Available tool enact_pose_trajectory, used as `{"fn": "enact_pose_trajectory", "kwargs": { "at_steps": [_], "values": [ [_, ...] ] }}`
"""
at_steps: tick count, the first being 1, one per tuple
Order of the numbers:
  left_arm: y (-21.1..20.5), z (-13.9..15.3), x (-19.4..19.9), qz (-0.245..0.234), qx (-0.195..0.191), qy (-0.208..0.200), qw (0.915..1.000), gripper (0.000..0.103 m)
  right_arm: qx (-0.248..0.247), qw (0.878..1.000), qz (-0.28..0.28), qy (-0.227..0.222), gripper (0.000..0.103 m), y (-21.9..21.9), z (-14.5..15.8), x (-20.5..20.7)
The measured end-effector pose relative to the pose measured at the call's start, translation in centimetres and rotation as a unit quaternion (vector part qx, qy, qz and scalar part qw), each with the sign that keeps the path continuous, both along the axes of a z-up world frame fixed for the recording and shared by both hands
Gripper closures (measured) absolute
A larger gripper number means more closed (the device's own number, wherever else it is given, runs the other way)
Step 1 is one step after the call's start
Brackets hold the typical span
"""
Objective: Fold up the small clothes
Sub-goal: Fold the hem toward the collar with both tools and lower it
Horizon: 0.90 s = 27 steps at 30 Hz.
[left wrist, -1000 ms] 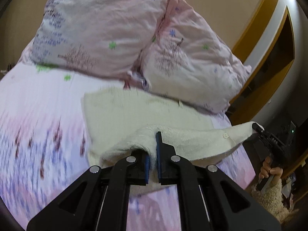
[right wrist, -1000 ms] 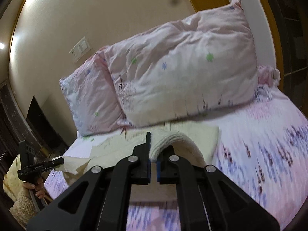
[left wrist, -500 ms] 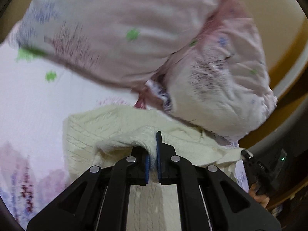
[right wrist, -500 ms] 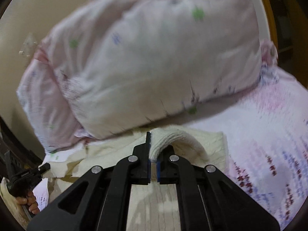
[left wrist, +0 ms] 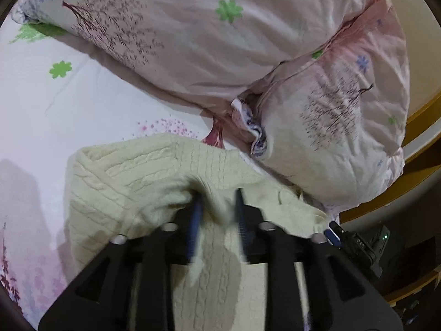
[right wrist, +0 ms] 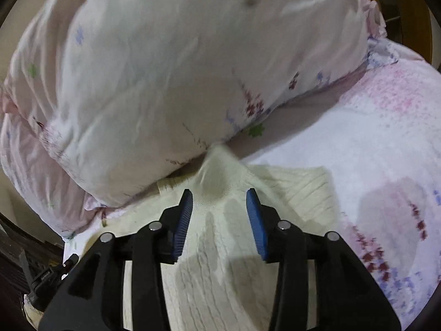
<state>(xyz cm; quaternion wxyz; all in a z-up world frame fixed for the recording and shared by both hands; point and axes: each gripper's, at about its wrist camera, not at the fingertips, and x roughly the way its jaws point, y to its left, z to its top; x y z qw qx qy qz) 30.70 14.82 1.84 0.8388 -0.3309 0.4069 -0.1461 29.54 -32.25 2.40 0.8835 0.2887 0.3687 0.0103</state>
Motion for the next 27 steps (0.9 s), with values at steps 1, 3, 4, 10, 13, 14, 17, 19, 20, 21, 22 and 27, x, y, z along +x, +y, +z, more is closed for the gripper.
{"fn": "enact_pose_trajectory", "kwargs": {
  "at_steps": [1,3,4,10,13,14,17,19,20,21,22,27],
  "values": [
    [0.4,0.4,-0.5,0.003,-0.002,-0.008,1.0000,0.054,-0.002,1.000,0.001,-0.006,0.063,-0.4,0.3,-0.6],
    [1.0,1.0,-1.5,0.009,-0.001,-0.019,0.9998,0.052,-0.012,1.000,0.001,-0.016,0.063,-1.2,0.8,-2.0],
    [1.5,1.4,-2.3,0.010,0.004,-0.023,0.9997,0.052,-0.017,1.000,0.003,-0.018,0.063,-1.6,1.0,-2.6],
    [3.1,1.5,-5.8,0.026,0.092,-0.027,0.9950,0.052,-0.051,0.999,0.019,0.002,0.069,-3.5,-0.1,-6.2],
    [3.0,1.4,-7.3,0.025,0.138,-0.032,0.9896,0.052,-0.049,0.998,0.028,0.010,0.071,-3.9,-0.8,-7.5],
    [3.0,1.2,-7.6,0.023,0.147,-0.031,0.9884,0.052,-0.049,0.998,0.033,0.014,0.072,-3.8,-1.1,-7.8],
    [2.8,0.7,-8.3,0.018,0.164,-0.025,0.9860,0.052,-0.045,0.998,0.045,0.019,0.076,-3.3,-1.5,-8.1],
    [2.3,0.2,-8.4,0.012,0.174,-0.018,0.9845,0.056,-0.050,0.997,0.050,0.021,0.078,-2.9,-1.7,-8.3],
    [2.1,-0.1,-8.4,0.009,0.180,-0.014,0.9835,0.058,-0.058,0.997,0.054,0.022,0.084,-2.6,-1.9,-8.5],
    [1.8,-0.4,-8.5,0.004,0.186,-0.011,0.9825,0.063,-0.062,0.996,0.056,0.023,0.086,-2.3,-1.9,-8.5],
    [1.6,-0.6,-8.4,0.002,0.191,-0.009,0.9815,0.065,-0.067,0.996,0.058,0.021,0.089,-2.2,-1.9,-8.7],
    [1.0,-1.1,-8.6,-0.011,0.196,-0.004,0.9805,0.098,-0.065,0.997,0.051,-0.002,0.094,-2.1,-0.7,-9.7]
  ]
}}
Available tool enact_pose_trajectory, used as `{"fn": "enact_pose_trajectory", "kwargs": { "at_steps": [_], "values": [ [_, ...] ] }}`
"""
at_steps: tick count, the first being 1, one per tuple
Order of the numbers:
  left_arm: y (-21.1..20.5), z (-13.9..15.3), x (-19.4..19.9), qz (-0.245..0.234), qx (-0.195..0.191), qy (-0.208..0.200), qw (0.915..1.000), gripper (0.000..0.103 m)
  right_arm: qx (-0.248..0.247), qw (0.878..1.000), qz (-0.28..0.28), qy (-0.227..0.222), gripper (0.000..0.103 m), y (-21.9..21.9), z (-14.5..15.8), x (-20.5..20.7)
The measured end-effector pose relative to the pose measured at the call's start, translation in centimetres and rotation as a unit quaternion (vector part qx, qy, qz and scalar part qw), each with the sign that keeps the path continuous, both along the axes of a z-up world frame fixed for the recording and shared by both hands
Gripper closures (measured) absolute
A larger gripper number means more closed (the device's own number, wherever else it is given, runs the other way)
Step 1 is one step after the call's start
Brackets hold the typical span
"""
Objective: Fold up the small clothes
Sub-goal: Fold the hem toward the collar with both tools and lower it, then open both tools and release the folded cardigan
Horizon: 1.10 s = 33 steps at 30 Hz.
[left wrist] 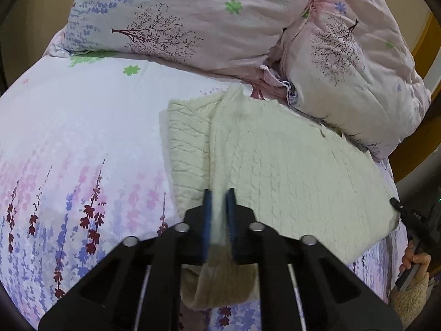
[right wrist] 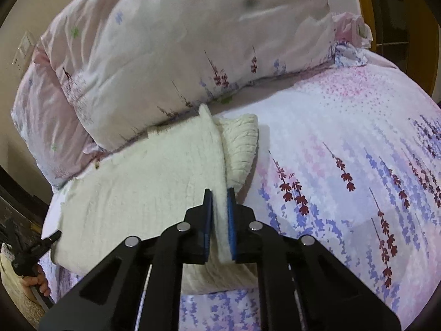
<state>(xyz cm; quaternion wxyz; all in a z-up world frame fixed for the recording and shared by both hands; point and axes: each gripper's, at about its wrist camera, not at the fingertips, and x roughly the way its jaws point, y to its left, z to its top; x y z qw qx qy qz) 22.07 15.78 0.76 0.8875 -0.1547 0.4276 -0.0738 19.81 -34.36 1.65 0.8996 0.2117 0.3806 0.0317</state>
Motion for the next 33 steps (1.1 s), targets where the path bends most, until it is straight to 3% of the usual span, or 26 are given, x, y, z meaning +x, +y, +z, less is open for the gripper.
{"fn": "enact_pose_trajectory", "kwargs": {
  "at_steps": [5,12,15,17,19,23,29,31,33],
  "values": [
    [0.9,0.8,-1.0,-0.003,-0.015,-0.011,0.9998,0.099,-0.017,1.000,-0.010,-0.015,0.097,0.3,1.0,-1.3],
    [0.9,-0.3,-0.8,0.005,-0.012,-0.005,0.9999,0.098,-0.061,0.997,-0.029,0.034,0.097,0.9,-1.2,-0.7],
    [0.7,0.2,-0.8,0.004,-0.011,-0.008,0.9999,0.098,-0.081,0.995,-0.034,0.036,0.086,1.3,-0.6,-0.7],
    [0.8,0.8,-1.0,0.007,-0.007,-0.017,0.9998,0.091,-0.087,0.995,-0.041,0.015,0.079,1.4,0.4,-1.1],
    [0.6,2.1,-1.6,0.017,0.007,-0.046,0.9988,0.075,-0.098,0.995,-0.031,-0.015,0.078,2.0,1.5,-1.5],
    [-1.2,3.9,-2.0,0.002,0.030,-0.093,0.9952,0.059,-0.104,0.994,0.015,-0.015,0.078,4.1,1.5,-0.4],
    [-3.6,2.4,0.0,-0.022,0.035,-0.057,0.9975,0.058,-0.111,0.992,0.032,0.044,0.078,5.2,-1.1,1.7],
    [-3.5,1.0,0.7,-0.020,0.031,-0.030,0.9988,0.058,-0.113,0.992,0.034,0.037,0.078,5.1,-1.5,1.6],
    [-3.2,0.4,0.6,-0.018,0.026,-0.030,0.9990,0.058,-0.119,0.991,0.035,0.042,0.076,5.3,-1.5,1.6]
  ]
}}
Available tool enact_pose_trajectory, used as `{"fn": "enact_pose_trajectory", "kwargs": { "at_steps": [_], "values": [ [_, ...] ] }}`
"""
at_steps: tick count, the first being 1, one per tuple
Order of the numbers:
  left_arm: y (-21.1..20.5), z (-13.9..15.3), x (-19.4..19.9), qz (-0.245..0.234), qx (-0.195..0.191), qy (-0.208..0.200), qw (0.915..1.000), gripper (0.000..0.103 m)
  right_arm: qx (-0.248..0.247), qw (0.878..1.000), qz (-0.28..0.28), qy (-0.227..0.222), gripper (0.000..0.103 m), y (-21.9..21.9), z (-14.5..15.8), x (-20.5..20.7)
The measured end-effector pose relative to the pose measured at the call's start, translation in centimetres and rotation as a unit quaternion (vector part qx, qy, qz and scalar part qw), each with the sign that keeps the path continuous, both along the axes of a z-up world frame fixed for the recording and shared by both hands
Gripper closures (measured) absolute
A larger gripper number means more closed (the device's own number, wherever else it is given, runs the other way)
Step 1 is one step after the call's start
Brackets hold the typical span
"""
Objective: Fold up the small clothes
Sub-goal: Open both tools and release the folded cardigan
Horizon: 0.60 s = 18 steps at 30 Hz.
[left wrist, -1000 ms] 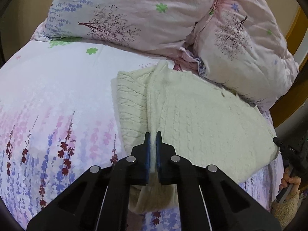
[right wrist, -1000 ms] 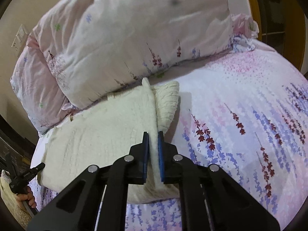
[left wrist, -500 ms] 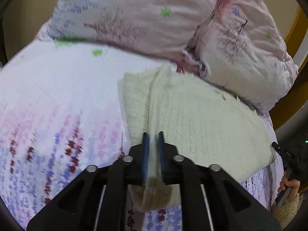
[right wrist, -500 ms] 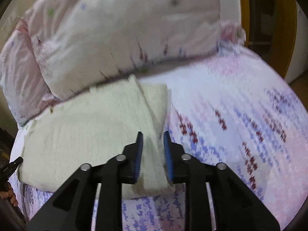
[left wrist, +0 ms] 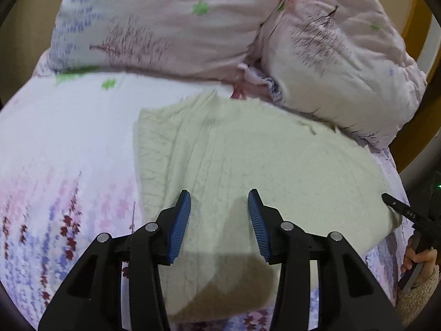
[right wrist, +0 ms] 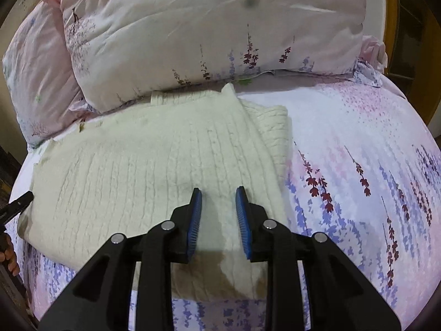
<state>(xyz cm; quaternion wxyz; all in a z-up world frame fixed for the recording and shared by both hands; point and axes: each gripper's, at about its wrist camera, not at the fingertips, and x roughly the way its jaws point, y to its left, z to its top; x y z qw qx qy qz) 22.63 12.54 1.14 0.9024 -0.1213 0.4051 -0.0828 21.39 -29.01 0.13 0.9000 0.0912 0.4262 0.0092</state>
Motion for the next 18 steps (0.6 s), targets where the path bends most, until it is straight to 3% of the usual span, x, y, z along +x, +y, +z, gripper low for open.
{"fn": "enact_pose_trajectory", "kwargs": {
  "at_steps": [4,7,9,18],
  "values": [
    [0.9,0.4,-0.3,0.006,-0.035,0.000,0.9994,0.056,0.011,1.000,-0.007,0.001,0.064,0.7,0.8,0.3],
    [2.7,1.0,-1.1,0.035,-0.076,-0.014,0.9964,0.039,0.017,0.999,0.027,-0.028,0.059,3.3,2.1,0.4],
    [4.1,1.1,-1.3,0.062,-0.091,-0.018,0.9938,0.035,0.016,0.998,0.050,-0.032,0.058,5.0,2.6,0.9],
    [7.7,-1.3,-0.3,0.107,-0.197,0.032,0.9741,0.033,0.000,0.990,0.136,-0.036,0.058,13.9,3.0,2.3]
  ]
}}
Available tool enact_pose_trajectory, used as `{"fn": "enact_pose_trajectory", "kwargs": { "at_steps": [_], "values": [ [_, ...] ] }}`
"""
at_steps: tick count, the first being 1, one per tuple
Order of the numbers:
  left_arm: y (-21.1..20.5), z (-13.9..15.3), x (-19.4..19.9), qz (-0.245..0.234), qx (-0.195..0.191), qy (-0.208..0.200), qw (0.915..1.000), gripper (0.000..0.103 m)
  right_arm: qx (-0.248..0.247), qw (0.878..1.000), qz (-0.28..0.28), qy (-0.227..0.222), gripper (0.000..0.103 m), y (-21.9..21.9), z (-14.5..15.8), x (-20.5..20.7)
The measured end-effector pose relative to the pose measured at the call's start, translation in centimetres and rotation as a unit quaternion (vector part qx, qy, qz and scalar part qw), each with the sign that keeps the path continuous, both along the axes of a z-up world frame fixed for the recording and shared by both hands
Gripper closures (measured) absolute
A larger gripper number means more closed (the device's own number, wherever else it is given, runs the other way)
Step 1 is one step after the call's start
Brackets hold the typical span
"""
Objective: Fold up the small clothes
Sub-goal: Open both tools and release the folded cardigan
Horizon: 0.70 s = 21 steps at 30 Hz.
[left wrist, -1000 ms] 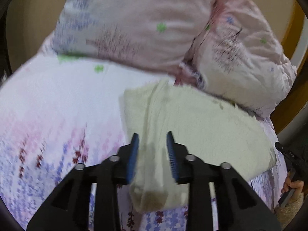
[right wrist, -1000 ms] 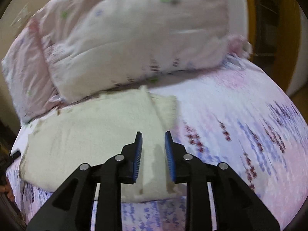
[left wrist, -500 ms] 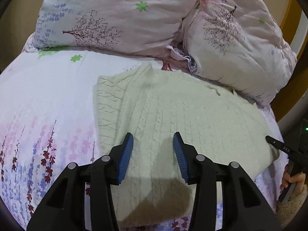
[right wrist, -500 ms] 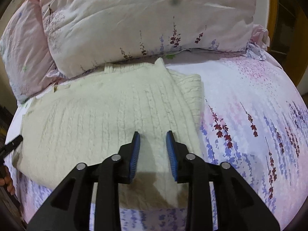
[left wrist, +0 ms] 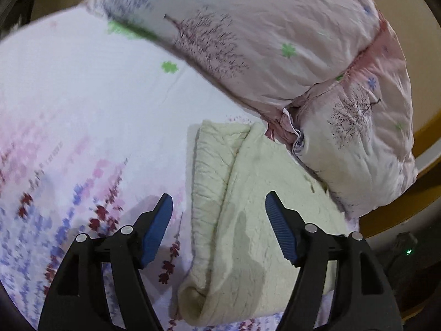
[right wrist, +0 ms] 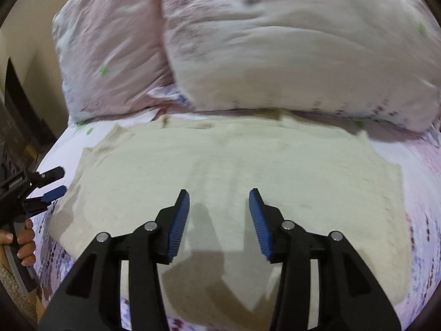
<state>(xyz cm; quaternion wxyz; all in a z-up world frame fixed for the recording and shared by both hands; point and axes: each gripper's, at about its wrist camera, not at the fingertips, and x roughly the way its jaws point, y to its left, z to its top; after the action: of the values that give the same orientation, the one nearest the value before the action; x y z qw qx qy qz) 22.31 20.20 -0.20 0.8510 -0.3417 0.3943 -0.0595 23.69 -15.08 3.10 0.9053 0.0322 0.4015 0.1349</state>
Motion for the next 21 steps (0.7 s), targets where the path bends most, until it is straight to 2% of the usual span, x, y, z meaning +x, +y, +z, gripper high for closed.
{"fn": "enact_pose_trajectory", "kwargs": {
  "at_steps": [2,5,7,10,21],
  "values": [
    [-0.1,-0.4,0.3,-0.003,-0.022,0.005,0.9997,0.033,-0.008,1.000,0.006,0.000,0.058,1.0,-0.2,0.2],
    [-0.3,-0.5,0.6,-0.006,-0.033,0.009,0.9994,0.033,-0.037,0.999,0.007,0.002,0.057,2.1,-0.9,0.7],
    [-0.4,-0.5,0.7,-0.004,-0.038,0.008,0.9992,0.033,-0.063,0.998,0.009,0.011,0.054,2.8,-2.1,0.8],
    [-0.3,-0.5,0.8,-0.003,-0.047,0.007,0.9989,0.033,-0.090,0.996,0.010,-0.008,0.053,3.5,-2.2,0.4],
    [-1.3,-0.4,1.8,0.001,-0.037,0.006,0.9993,0.035,-0.090,0.996,0.009,-0.008,0.051,3.2,-2.3,0.3]
  ]
}}
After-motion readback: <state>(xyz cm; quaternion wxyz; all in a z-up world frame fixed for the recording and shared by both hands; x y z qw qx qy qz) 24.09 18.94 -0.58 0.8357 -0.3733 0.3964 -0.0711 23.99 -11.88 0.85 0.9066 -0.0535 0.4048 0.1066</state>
